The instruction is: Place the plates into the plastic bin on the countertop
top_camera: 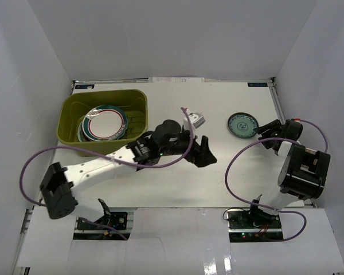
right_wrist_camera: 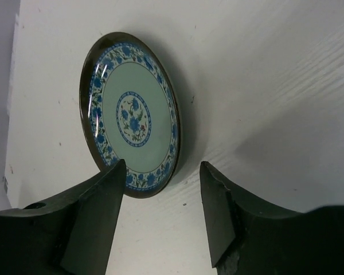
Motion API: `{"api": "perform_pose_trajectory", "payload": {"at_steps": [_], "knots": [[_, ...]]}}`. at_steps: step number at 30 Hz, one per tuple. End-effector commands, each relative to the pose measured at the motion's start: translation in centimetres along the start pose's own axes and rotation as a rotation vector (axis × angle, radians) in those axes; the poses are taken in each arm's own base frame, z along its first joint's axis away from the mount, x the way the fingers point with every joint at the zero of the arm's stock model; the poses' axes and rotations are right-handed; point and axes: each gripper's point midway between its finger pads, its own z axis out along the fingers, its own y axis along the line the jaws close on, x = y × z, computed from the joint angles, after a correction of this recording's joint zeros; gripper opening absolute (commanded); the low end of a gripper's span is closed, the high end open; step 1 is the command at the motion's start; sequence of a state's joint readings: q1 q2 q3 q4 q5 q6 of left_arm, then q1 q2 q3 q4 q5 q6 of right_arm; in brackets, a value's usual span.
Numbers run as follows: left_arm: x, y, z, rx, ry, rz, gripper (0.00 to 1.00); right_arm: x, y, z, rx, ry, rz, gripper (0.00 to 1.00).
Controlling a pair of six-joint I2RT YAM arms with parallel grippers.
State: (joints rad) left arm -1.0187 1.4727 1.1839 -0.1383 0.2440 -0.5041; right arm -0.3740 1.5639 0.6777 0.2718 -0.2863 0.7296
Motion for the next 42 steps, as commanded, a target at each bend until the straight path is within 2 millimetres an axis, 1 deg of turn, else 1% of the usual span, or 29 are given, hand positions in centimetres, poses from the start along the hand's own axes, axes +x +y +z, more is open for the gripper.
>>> {"api": "perform_pose_trajectory", "payload": {"at_steps": [1, 2, 4, 6, 7, 9, 11, 13, 14, 17, 21, 22, 23, 26, 27, 28, 29, 30, 31, 33, 34, 35, 36, 37, 38, 39, 40, 41, 42], "knots": [[0.5, -0.5, -3.8, 0.027, -0.065, 0.06, 0.98, -0.4, 1.9, 0.9, -0.073, -0.015, -0.004, 0.59], [-0.4, -1.4, -6.0, 0.043, -0.119, 0.077, 0.98, 0.0, 1.5, 1.3, -0.053, -0.012, -0.003, 0.58], [0.7, -0.6, -7.6, 0.011, -0.134, 0.075, 0.98, 0.5, 0.9, 1.8, -0.038, -0.002, 0.008, 0.54], [-0.1, -1.3, -10.3, 0.017, -0.201, 0.086, 0.98, 0.9, 0.8, 2.4, -0.027, -0.004, 0.013, 0.51], [0.3, -0.1, -11.0, -0.04, -0.214, 0.075, 0.98, 0.8, 0.4, 3.0, -0.01, -0.012, 0.018, 0.5], [-0.2, 0.3, -13.3, -0.086, -0.271, 0.07, 0.98, 1.1, 0.3, 3.7, 0.012, -0.004, 0.014, 0.45], [-0.4, 1.8, -14.7, -0.166, -0.322, 0.065, 0.98, 1.3, 0.1, 4.6, 0.026, 0.006, 0.02, 0.31], [-0.9, 2.0, -16.7, -0.193, -0.375, 0.062, 0.98, 2.0, 0.3, 4.7, 0.015, 0.015, 0.033, 0.08], [-1.4, 2.4, -17.5, -0.225, -0.41, 0.059, 0.98, 1.7, 1.2, 4.6, -0.018, -0.008, 0.032, 0.08], [-3.5, 2.3, -20.3, -0.262, -0.525, 0.065, 0.98, 1.5, 5.7, 3.0, -0.126, -0.038, -0.023, 0.08], [-6.1, 2.6, -23.7, -0.335, -0.668, 0.062, 0.98, 1.3, 17.1, -1.6, -0.367, -0.084, -0.183, 0.08], [-6.5, 2.7, -24.4, -0.347, -0.689, 0.066, 0.98, 2.6, 19.9, -2.6, -0.416, -0.073, -0.237, 0.08], [-6.8, 2.6, -24.9, -0.353, -0.707, 0.069, 0.98, 2.5, 23.9, -4.2, -0.493, -0.092, -0.295, 0.08], [-7.6, 2.7, -26.3, -0.383, -0.753, 0.081, 0.98, 6.0, 30.5, -7.1, -0.639, -0.057, -0.363, 0.08], [-8.1, 2.7, -27.0, -0.395, -0.775, 0.074, 0.98, 6.4, 33.9, -8.1, -0.702, -0.062, -0.396, 0.08], [-8.3, 2.7, -27.4, -0.403, -0.788, 0.072, 0.98, 9.5, 36.5, -9.1, -0.754, -0.018, -0.439, 0.08], [-8.7, 2.5, -28.0, -0.402, -0.808, 0.068, 0.98, 10.8, 38.2, -9.4, -0.771, -0.008, -0.466, 0.08], [-9.4, 2.0, -28.9, -0.397, -0.834, 0.062, 0.98, 11.7, 41.3, -9.6, -0.807, -0.012, -0.499, 0.08], [-9.7, 1.9, -29.4, -0.399, -0.849, 0.06, 0.98, 15.2, 42.9, -10.4, -0.842, 0.043, -0.524, 0.08], [-10.3, 1.3, -30.6, -0.389, -0.878, 0.071, 0.98, 18.1, 45.5, -11.2, -0.898, 0.08, -0.538, 0.08], [-10.7, 0.8, -31.2, -0.381, -0.891, 0.076, 0.98, 20.7, 47.7, -11.7, -0.938, 0.102, -0.547, 0.08], [-10.9, 0.8, -31.7, -0.385, -0.902, 0.076, 0.98, 22.2, 48.3, -11.7, -0.94, 0.124, -0.555, 0.08], [-11.0, 0.6, -32.3, -0.384, -0.914, 0.074, 0.98, 24.7, 48.3, -10.2, -0.924, 0.164, -0.57, 0.08], [-11.2, 0.5, -32.8, -0.383, -0.926, 0.072, 0.98, 26.2, 50.6, -12.2, -0.985, 0.171, -0.572, 0.08], [-11.2, 0.5, -33.2, -0.383, -0.938, 0.069, 0.98, 27.7, 50.8, -12.1, -0.977, 0.199, -0.585, 0.08], [-11.3, 0.5, -33.6, -0.389, -0.948, 0.067, 0.98, 30.0, 50.4, -10.5, -0.958, 0.234, -0.603, 0.08], [-11.3, 0.6, -34.1, -0.391, -0.963, 0.063, 0.98, 31.4, 52.0, -12.0, -1.0, 0.24, -0.604, 0.08], [-11.3, 0.7, -34.5, -0.404, -0.975, 0.057, 0.98, 32.5, 52.0, -11.7, -0.991, 0.254, -0.617, 0.08], [-11.2, 0.8, -34.7, -0.408, -0.978, 0.057, 0.98, 34.6, 51.3, -10.3, -0.969, 0.282, -0.631, 0.08]]}}
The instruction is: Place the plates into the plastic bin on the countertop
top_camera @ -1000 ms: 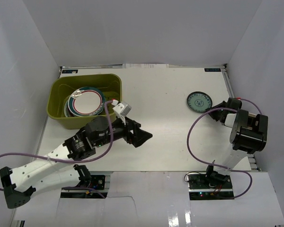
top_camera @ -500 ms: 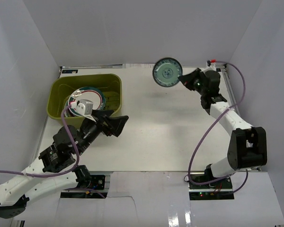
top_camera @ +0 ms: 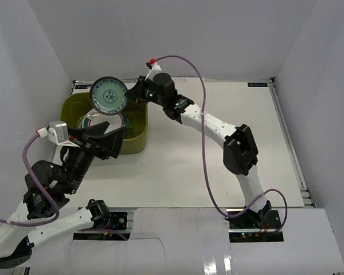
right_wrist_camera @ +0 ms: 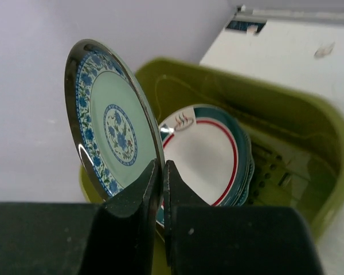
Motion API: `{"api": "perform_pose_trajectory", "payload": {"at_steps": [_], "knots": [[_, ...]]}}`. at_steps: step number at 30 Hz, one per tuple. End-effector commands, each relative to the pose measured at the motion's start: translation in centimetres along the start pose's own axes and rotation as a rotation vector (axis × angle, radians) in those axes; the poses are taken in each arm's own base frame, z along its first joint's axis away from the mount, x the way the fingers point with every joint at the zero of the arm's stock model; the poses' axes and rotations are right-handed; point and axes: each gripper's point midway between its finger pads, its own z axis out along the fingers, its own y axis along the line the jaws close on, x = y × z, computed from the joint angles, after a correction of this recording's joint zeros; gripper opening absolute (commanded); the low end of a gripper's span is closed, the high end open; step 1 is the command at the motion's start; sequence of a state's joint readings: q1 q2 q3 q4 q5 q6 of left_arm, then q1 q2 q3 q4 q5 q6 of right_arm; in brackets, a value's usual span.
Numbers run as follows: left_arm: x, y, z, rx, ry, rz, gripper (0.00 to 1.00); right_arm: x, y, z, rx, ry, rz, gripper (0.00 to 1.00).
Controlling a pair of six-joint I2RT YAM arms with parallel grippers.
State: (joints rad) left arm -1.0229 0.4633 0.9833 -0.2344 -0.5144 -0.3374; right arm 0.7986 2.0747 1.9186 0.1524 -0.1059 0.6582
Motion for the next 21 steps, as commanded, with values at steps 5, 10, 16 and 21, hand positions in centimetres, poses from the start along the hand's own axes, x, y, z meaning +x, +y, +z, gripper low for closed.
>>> {"api": "perform_pose_trajectory", "payload": {"at_steps": [5, 10, 16, 21], "knots": [[-0.5, 1.3, -0.3, -0.055, -0.022, 0.035, 0.98, 4.1, 1.1, 4.7, 0.002, 0.049, -0.003, 0.08], [-0.2, 1.0, 0.4, -0.057, -0.009, 0.063, 0.98, 8.0, 0.1, 6.6, 0.001, 0.111, 0.037, 0.14], [0.0, 1.0, 0.8, -0.077, 0.005, 0.057, 0.98, 7.5, 0.7, 5.9, 0.041, 0.098, -0.019, 0.59], [0.0, 1.1, 1.8, -0.117, 0.031, 0.085, 0.98, 3.0, 3.9, 2.9, 0.011, 0.034, -0.092, 0.68]]}}
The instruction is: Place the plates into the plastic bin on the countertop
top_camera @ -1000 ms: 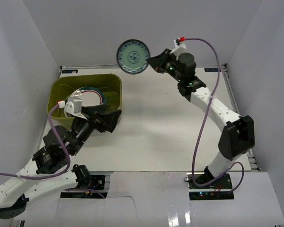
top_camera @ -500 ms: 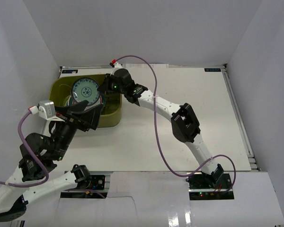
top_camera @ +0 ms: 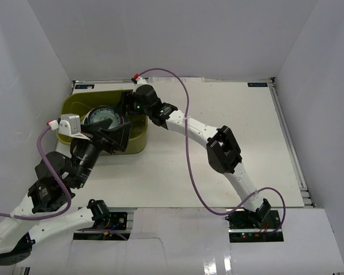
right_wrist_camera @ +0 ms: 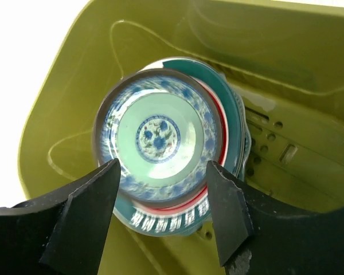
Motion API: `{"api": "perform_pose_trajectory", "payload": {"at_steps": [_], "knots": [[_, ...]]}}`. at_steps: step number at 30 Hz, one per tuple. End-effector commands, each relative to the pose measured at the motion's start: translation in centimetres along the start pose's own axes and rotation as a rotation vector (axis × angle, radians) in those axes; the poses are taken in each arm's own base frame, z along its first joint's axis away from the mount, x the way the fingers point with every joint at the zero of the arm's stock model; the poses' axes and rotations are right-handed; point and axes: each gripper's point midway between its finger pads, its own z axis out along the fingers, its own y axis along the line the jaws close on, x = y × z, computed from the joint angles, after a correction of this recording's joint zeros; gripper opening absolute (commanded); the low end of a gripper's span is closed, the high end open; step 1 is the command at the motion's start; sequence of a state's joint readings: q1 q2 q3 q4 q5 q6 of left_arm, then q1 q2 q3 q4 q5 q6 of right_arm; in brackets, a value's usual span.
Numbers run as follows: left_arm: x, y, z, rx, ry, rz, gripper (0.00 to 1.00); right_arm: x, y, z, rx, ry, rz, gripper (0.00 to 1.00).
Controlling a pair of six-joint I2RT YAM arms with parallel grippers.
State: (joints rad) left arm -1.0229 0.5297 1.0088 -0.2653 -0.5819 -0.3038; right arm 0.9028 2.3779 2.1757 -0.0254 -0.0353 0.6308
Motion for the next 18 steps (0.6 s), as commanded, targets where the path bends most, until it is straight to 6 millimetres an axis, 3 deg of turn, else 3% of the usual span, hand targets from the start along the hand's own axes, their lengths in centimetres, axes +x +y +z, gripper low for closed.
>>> {"api": "perform_pose_trajectory", "payload": {"at_steps": [1, 2, 3, 4, 5, 6, 7, 8, 9, 10, 11, 12, 14, 15, 16, 17, 18], "knots": [[-1.9, -0.2, 0.6, -0.037, -0.012, 0.009, 0.98, -7.2, 5.5, -5.8, -0.071, -0.148, -0.087, 0.68], [-1.8, -0.3, 0.8, -0.04, -0.002, 0.02, 0.98, -9.6, 7.5, -8.3, -0.109, -0.206, -0.122, 0.68], [-2.0, -0.5, 1.0, -0.038, 0.002, 0.026, 0.98, -9.9, 7.5, -9.4, -0.108, -0.217, -0.136, 0.69], [-2.0, -0.9, 1.5, -0.037, 0.01, 0.034, 0.98, -8.4, 6.4, -9.9, -0.087, -0.185, -0.148, 0.7], [-1.9, -1.2, 1.6, -0.026, 0.02, 0.039, 0.98, -10.6, 7.6, -12.9, -0.089, -0.244, -0.182, 0.74], [-1.9, -1.6, 1.7, -0.012, 0.026, 0.04, 0.98, -10.9, 7.0, -14.1, -0.066, -0.256, -0.2, 0.93], [-1.7, -2.0, 2.0, -0.001, 0.039, 0.044, 0.98, -8.6, 4.8, -14.7, -0.019, -0.208, -0.219, 0.9], [-1.4, -2.2, 2.0, 0.006, 0.051, 0.041, 0.98, -10.1, 5.9, -18.2, -0.026, -0.257, -0.247, 0.9], [-0.5, -2.6, 2.1, 0.026, 0.083, 0.039, 0.98, -8.8, 3.6, -22.8, 0.055, -0.272, -0.313, 0.9], [-0.4, -2.7, 2.1, 0.032, 0.086, 0.039, 0.98, -9.1, 3.2, -22.9, 0.08, -0.284, -0.332, 0.9], [-0.1, -2.6, 2.0, 0.03, 0.094, 0.038, 0.98, -8.8, 2.5, -24.7, 0.106, -0.296, -0.35, 0.9], [0.5, -2.4, 1.9, 0.03, 0.108, 0.03, 0.98, -7.8, 1.8, -28.0, 0.119, -0.312, -0.367, 0.9], [1.2, -2.5, 1.6, 0.043, 0.123, 0.02, 0.98, -7.9, 0.3, -31.5, 0.189, -0.375, -0.385, 0.9], [1.4, -2.4, 1.4, 0.047, 0.125, 0.007, 0.98, -9.0, 0.9, -35.2, 0.185, -0.456, -0.374, 0.9], [2.0, -2.2, 1.3, 0.046, 0.137, 0.011, 0.98, -7.7, -1.3, -36.2, 0.254, -0.458, -0.37, 0.9], [2.4, -2.4, 1.2, 0.06, 0.147, 0.008, 0.98, -7.6, -1.7, -37.8, 0.271, -0.485, -0.368, 0.9], [2.8, -2.4, 1.2, 0.06, 0.151, 0.005, 0.98, -8.4, -1.3, -40.7, 0.265, -0.557, -0.356, 0.9]]}}
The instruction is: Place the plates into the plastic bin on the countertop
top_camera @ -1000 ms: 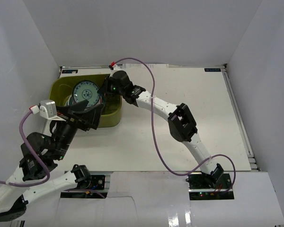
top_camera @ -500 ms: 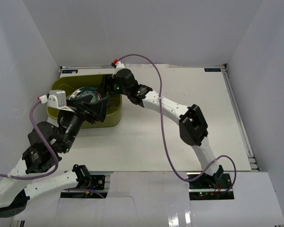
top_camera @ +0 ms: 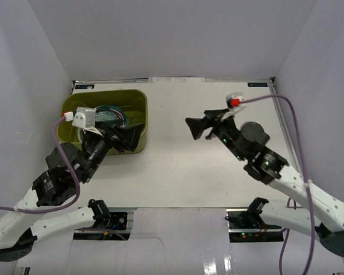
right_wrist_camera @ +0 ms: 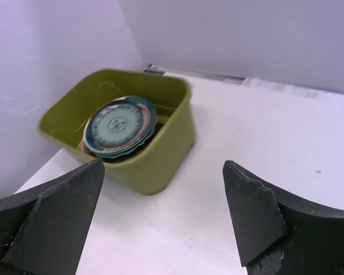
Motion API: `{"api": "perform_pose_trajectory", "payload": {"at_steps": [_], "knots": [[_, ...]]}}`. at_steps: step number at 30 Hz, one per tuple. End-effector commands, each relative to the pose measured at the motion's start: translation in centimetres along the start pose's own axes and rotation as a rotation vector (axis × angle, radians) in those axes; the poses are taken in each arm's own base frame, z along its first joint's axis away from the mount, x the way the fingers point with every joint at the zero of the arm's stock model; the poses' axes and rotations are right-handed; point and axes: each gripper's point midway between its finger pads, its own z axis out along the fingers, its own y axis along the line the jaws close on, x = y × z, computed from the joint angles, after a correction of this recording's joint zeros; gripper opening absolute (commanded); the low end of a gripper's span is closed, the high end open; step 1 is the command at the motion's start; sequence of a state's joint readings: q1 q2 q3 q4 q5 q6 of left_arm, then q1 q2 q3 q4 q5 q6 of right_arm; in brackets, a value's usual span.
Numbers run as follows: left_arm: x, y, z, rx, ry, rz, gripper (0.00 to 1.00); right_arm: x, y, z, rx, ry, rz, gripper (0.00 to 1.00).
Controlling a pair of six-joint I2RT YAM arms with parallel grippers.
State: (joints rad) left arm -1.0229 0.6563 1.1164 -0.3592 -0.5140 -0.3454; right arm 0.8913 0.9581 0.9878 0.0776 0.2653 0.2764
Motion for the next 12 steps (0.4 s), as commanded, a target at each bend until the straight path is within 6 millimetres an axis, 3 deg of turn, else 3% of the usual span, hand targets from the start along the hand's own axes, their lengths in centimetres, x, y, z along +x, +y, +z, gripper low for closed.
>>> {"api": "perform_pose_trajectory", "payload": {"at_steps": [1, 3, 8, 12], "knots": [[1.9, 0.1, -0.2, 0.021, 0.042, -0.011, 0.98, -0.7, -4.6, -3.9, 0.186, -0.101, -0.051, 0.9], [1.8, -0.4, 0.1, 0.044, 0.02, -0.014, 0.98, -2.2, -5.5, -6.0, 0.218, -0.168, -0.026, 0.9], [1.4, -2.8, 1.6, 0.128, 0.025, 0.05, 0.98, -5.5, -5.6, -8.4, 0.225, -0.237, -0.054, 0.9], [1.5, -3.5, 2.5, 0.14, 0.037, 0.062, 0.98, -7.8, -5.7, -10.1, 0.229, -0.291, -0.082, 0.9]]}}
